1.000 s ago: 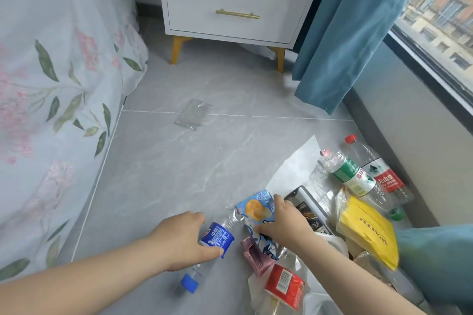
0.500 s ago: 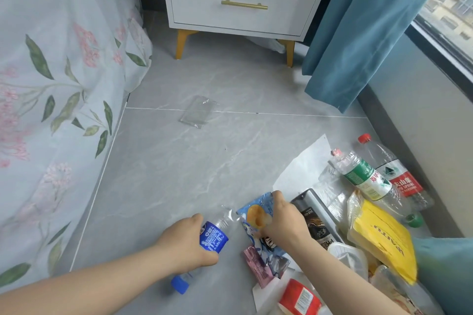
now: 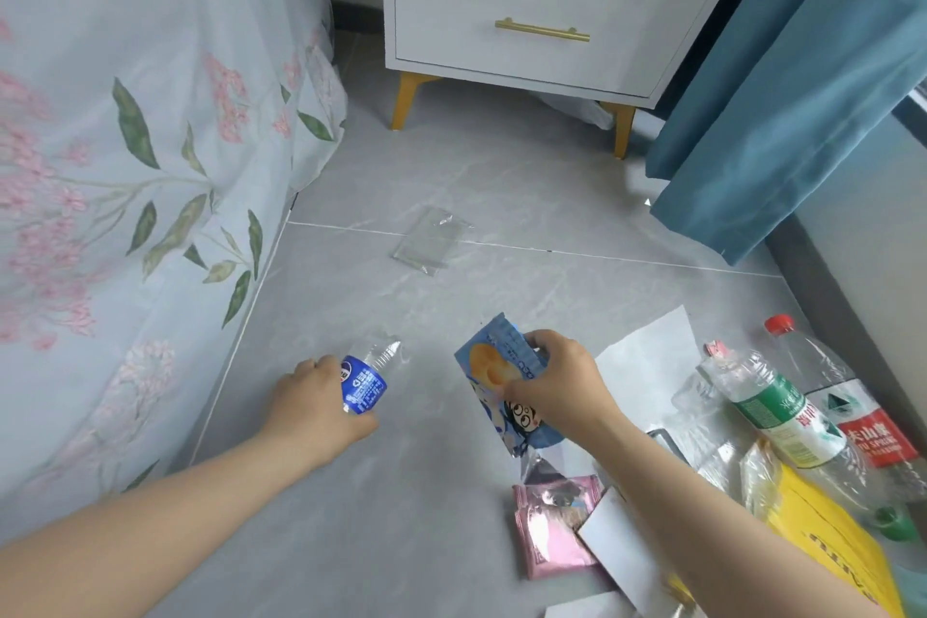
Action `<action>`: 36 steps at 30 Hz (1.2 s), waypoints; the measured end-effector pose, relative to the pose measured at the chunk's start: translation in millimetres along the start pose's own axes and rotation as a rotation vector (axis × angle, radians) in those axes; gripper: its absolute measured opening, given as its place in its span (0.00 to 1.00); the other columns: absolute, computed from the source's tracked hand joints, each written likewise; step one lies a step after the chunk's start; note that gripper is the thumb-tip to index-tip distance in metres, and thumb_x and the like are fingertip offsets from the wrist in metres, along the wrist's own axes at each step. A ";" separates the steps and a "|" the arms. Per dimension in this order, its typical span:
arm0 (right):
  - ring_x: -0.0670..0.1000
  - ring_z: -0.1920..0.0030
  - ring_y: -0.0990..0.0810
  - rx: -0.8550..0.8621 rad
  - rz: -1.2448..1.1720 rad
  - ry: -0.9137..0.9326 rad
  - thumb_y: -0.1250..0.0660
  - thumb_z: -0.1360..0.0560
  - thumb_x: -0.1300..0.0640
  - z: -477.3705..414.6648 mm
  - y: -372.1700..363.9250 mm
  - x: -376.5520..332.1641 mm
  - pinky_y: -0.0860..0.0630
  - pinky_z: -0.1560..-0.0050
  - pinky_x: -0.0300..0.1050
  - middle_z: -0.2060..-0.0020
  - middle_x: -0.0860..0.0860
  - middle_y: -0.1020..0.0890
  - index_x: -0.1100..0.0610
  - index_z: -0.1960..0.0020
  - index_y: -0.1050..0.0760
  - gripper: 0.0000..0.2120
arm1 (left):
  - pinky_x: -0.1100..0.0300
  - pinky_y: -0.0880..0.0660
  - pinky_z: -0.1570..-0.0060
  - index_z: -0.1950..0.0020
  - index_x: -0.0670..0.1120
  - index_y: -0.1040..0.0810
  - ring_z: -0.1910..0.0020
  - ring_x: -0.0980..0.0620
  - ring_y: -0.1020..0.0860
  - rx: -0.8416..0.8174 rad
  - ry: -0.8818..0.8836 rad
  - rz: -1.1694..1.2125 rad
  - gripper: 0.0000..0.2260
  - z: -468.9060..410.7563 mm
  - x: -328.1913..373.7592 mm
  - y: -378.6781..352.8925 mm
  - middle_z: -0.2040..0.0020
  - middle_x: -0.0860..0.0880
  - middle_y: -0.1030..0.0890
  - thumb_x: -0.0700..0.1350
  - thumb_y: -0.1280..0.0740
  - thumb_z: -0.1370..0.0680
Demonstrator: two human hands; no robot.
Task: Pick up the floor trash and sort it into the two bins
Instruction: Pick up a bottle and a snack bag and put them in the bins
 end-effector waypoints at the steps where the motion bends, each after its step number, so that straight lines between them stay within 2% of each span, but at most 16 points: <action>1: 0.46 0.64 0.26 -0.003 0.003 0.011 0.23 0.35 0.55 -9.9 -1.4 -6.4 0.29 0.64 0.42 0.63 0.44 0.23 0.53 0.48 0.24 0.18 | 0.58 0.32 0.58 0.51 0.45 0.31 0.52 0.45 0.26 0.025 0.004 0.025 0.19 0.0 -0.5 -0.9 0.52 0.46 0.26 0.54 0.29 0.33; 5: 0.51 0.64 0.27 -0.001 0.014 0.060 0.24 0.34 0.54 -55.7 -5.3 -40.3 0.32 0.67 0.42 0.64 0.49 0.25 0.59 0.53 0.25 0.16 | 0.57 0.31 0.60 0.55 0.45 0.33 0.56 0.45 0.26 0.077 0.009 0.108 0.18 -1.9 -2.8 -4.6 0.55 0.47 0.27 0.52 0.29 0.33; 7: 0.50 0.66 0.29 -0.002 0.038 0.083 0.24 0.34 0.55 -80.5 -10.3 -57.9 0.36 0.70 0.40 0.67 0.48 0.27 0.56 0.59 0.28 0.13 | 0.57 0.29 0.58 0.54 0.45 0.33 0.54 0.45 0.25 0.071 0.026 0.125 0.18 -3.4 -4.1 -5.1 0.55 0.47 0.27 0.53 0.29 0.33; 10: 0.50 0.69 0.31 0.008 0.114 0.134 0.25 0.33 0.56 -112.9 -25.5 -82.6 0.38 0.72 0.41 0.70 0.47 0.30 0.52 0.65 0.35 0.16 | 0.58 0.31 0.59 0.55 0.46 0.34 0.56 0.47 0.26 0.089 0.026 0.126 0.18 -4.8 -4.9 -5.0 0.56 0.48 0.28 0.53 0.29 0.33; 12: 0.52 0.65 0.30 0.019 0.179 0.163 0.26 0.33 0.56 -128.9 -37.6 -92.7 0.38 0.70 0.43 0.67 0.48 0.30 0.53 0.65 0.35 0.16 | 0.59 0.34 0.61 0.55 0.47 0.35 0.57 0.49 0.28 0.096 0.024 0.140 0.18 -5.0 -4.9 -5.5 0.57 0.50 0.30 0.53 0.29 0.32; 13: 0.54 0.60 0.29 0.027 0.224 0.181 0.26 0.32 0.56 -136.4 -43.3 -95.7 0.37 0.68 0.43 0.63 0.50 0.29 0.55 0.63 0.33 0.14 | 0.59 0.35 0.61 0.55 0.47 0.35 0.58 0.49 0.29 0.098 0.024 0.150 0.17 -5.5 -5.1 -6.0 0.57 0.50 0.30 0.53 0.29 0.32; 15: 0.56 0.45 0.29 0.052 0.364 0.261 0.27 0.29 0.55 -148.9 -54.2 -100.5 0.31 0.56 0.44 0.47 0.54 0.27 0.59 0.53 0.27 0.12 | 0.60 0.35 0.62 0.56 0.47 0.35 0.57 0.49 0.29 0.103 0.031 0.165 0.17 -6.1 -6.7 -6.6 0.57 0.50 0.30 0.53 0.30 0.33; 17: 0.55 0.29 0.38 0.052 0.465 0.357 0.30 0.26 0.54 -157.4 -63.5 -102.8 0.31 0.38 0.47 0.31 0.54 0.33 0.61 0.40 0.27 0.18 | 0.60 0.34 0.61 0.56 0.48 0.35 0.56 0.49 0.29 0.103 0.034 0.174 0.17 -6.9 -7.5 -7.8 0.57 0.51 0.30 0.53 0.30 0.33; 18: 0.54 0.26 0.43 0.028 0.488 0.380 0.31 0.25 0.54 -159.5 -68.2 -102.0 0.34 0.33 0.48 0.29 0.54 0.34 0.61 0.36 0.29 0.20 | 0.59 0.34 0.61 0.56 0.48 0.35 0.56 0.49 0.28 0.102 0.033 0.177 0.17 -7.1 -7.7 -8.4 0.56 0.50 0.29 0.53 0.30 0.33; 20: 0.55 0.28 0.37 -0.032 0.506 0.373 0.34 0.23 0.56 -160.3 -76.6 -96.9 0.34 0.37 0.46 0.37 0.55 0.28 0.61 0.36 0.31 0.18 | 0.59 0.32 0.60 0.55 0.47 0.35 0.54 0.48 0.27 0.100 0.030 0.175 0.17 -7.2 -7.6 -8.9 0.55 0.50 0.28 0.54 0.30 0.33; 22: 0.58 0.43 0.27 -0.056 0.486 0.328 0.36 0.22 0.57 -157.1 -79.1 -90.2 0.35 0.50 0.44 0.47 0.57 0.25 0.62 0.38 0.31 0.15 | 0.58 0.31 0.59 0.54 0.47 0.34 0.53 0.47 0.27 0.099 0.028 0.180 0.18 -7.3 -7.8 -9.0 0.54 0.49 0.28 0.54 0.30 0.33; 25: 0.58 0.56 0.29 -0.046 0.488 0.314 0.36 0.23 0.56 -142.5 -73.6 -82.5 0.40 0.56 0.42 0.55 0.56 0.25 0.62 0.42 0.31 0.13 | 0.57 0.30 0.59 0.54 0.46 0.34 0.54 0.46 0.26 0.102 0.028 0.180 0.18 -7.4 -8.5 -8.3 0.54 0.48 0.27 0.53 0.30 0.33; 27: 0.58 0.55 0.27 -0.040 0.527 0.325 0.35 0.23 0.55 -127.6 -68.6 -71.6 0.40 0.57 0.42 0.57 0.55 0.26 0.61 0.42 0.31 0.14 | 0.56 0.30 0.58 0.54 0.45 0.33 0.54 0.45 0.26 0.103 0.020 0.171 0.18 -7.6 -7.3 -7.4 0.54 0.47 0.27 0.53 0.30 0.33; 29: 0.59 0.51 0.24 -0.049 0.536 0.325 0.34 0.24 0.55 -108.7 -64.3 -54.3 0.36 0.57 0.44 0.54 0.56 0.23 0.60 0.40 0.30 0.15 | 0.57 0.31 0.59 0.54 0.45 0.33 0.54 0.45 0.26 0.101 0.014 0.163 0.18 -7.2 -6.5 -6.1 0.54 0.46 0.27 0.53 0.29 0.33; 32: 0.57 0.44 0.25 -0.086 0.501 0.303 0.34 0.24 0.54 -73.9 -56.5 -24.3 0.28 0.47 0.48 0.46 0.56 0.22 0.58 0.35 0.31 0.19 | 0.57 0.32 0.59 0.54 0.45 0.34 0.55 0.45 0.26 0.093 0.007 0.153 0.18 -5.9 -5.4 -4.9 0.55 0.47 0.28 0.53 0.29 0.33; 36: 0.53 0.38 0.27 -0.128 0.468 0.318 0.33 0.24 0.52 -25.0 -52.9 5.7 0.30 0.41 0.45 0.41 0.52 0.23 0.56 0.32 0.31 0.22 | 0.58 0.33 0.61 0.53 0.44 0.34 0.58 0.45 0.26 0.087 0.010 0.149 0.19 -3.5 -4.5 -3.6 0.56 0.47 0.28 0.52 0.28 0.33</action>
Point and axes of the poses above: each hand's wrist, its own z-axis away from the middle knuckle, its own y-axis out of the back of the hand, x = y × z, the point moved 7 cm from there along -z, towards the middle knuckle
